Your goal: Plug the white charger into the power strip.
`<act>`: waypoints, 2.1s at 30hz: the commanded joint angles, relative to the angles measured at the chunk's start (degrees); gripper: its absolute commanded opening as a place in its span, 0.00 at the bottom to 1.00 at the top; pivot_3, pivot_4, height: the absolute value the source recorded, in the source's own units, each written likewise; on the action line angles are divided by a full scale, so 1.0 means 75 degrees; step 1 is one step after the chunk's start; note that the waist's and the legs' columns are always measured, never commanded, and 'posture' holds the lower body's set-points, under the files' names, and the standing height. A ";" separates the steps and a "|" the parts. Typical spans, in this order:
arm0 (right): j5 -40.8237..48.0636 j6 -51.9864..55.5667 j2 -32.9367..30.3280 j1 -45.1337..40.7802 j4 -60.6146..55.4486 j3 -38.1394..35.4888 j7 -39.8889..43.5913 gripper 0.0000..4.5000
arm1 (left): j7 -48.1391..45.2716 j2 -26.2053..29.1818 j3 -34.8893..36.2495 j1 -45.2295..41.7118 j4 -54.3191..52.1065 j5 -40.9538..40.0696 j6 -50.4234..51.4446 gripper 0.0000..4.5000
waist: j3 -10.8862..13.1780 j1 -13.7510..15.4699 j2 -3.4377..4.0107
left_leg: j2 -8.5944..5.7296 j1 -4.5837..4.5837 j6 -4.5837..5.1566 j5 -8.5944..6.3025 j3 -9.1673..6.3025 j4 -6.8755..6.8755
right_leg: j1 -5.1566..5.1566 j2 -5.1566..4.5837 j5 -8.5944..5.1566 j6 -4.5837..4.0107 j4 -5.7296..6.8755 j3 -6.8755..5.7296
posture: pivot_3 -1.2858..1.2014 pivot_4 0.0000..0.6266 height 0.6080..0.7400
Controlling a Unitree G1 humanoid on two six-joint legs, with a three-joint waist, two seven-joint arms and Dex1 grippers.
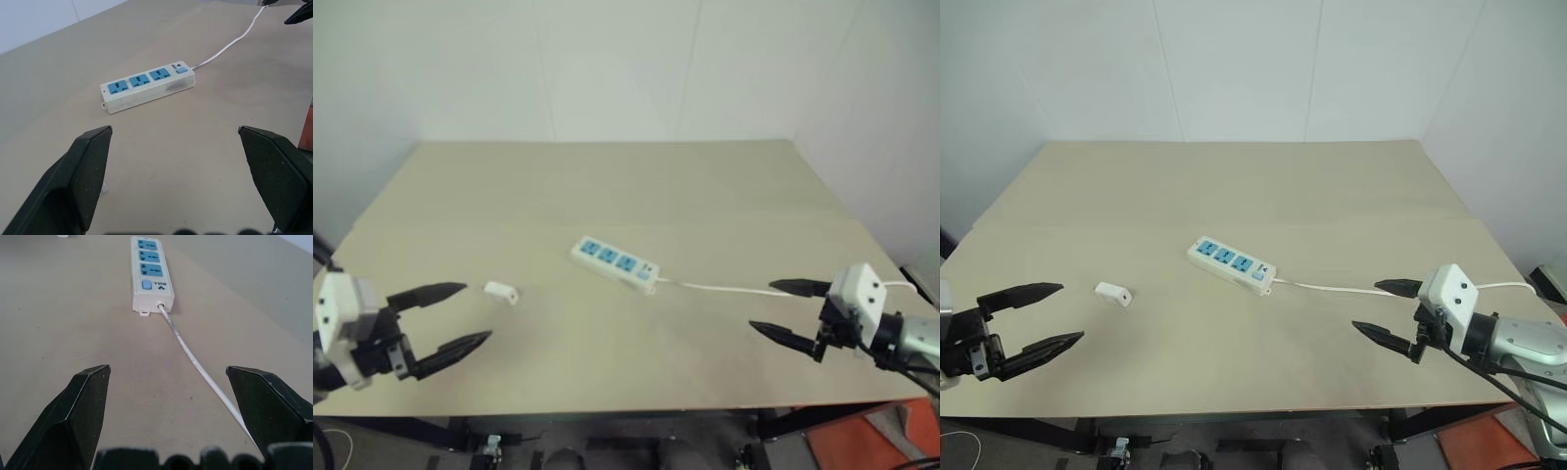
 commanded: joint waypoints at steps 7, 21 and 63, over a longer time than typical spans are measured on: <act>-0.0005 -0.0149 -0.0105 -0.0106 -0.0064 -0.0101 0.0039 0.98 | -0.0054 0.0109 0.0024 0.0007 -0.0077 -0.0032 -0.0168 1.00 | 0.0000 0.0003 0.0000 | 0.0000 0.0000 0.0000 0.0000 0.0001 0.0000 | 0.0000 0.0000 0.0000 0.0000 0.0000 0.0000 | 0.52 0.24 1.00; -0.1886 -0.0644 0.1665 -0.2550 0.2015 0.2507 -0.1326 0.98 | -0.0031 0.0235 -0.0297 -0.0292 0.0003 -0.0026 -0.0167 1.00 | -0.0002 -0.0048 -0.0003 | 0.0003 0.0005 0.0000 0.0000 0.0001 -0.0001 | -0.0004 0.0004 0.0002 -0.0003 0.0007 0.0002 | 0.52 0.24 1.00; -0.2912 0.2530 0.4122 -0.1529 -0.0360 0.4516 -0.3006 0.16 | -0.0167 0.0588 -0.1006 -0.0853 0.0279 -0.0005 -0.0146 1.00 | -0.0006 -0.0067 -0.0007 | 0.0008 0.0003 0.0000 0.0000 -0.0004 -0.0016 | -0.0015 0.0008 -0.0002 -0.0011 0.0013 -0.0002 | 0.52 0.24 1.00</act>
